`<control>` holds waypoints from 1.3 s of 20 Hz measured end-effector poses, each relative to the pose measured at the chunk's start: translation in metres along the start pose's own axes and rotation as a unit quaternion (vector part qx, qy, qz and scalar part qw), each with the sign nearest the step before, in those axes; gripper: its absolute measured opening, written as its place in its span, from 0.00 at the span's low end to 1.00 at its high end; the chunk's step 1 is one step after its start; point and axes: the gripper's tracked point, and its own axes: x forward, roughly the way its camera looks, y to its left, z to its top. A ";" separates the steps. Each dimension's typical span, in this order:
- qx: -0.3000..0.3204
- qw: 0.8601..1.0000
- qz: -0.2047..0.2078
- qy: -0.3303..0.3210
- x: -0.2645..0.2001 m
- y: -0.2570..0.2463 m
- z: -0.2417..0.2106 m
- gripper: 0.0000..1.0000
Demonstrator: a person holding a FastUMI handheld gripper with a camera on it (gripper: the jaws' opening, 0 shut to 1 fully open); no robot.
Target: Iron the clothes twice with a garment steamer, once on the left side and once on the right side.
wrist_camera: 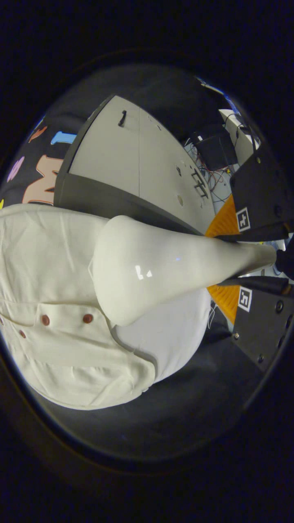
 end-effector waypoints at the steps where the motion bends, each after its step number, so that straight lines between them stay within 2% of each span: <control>1: -0.002 1.000 0.001 -0.002 -0.007 0.003 -0.003 0.35; 8: 0.002 0.999 0.012 -0.043 -0.078 0.015 -0.005 0.35; 15: 0.005 0.993 0.016 -0.120 -0.171 0.008 0.048 0.34; 19: 0.012 0.984 0.017 -0.175 -0.227 0.001 0.087 0.34; 21: 0.009 0.981 0.029 -0.193 -0.254 0.004 0.101 0.34; 26: 0.029 0.959 0.066 -0.276 -0.315 0.001 0.131 0.35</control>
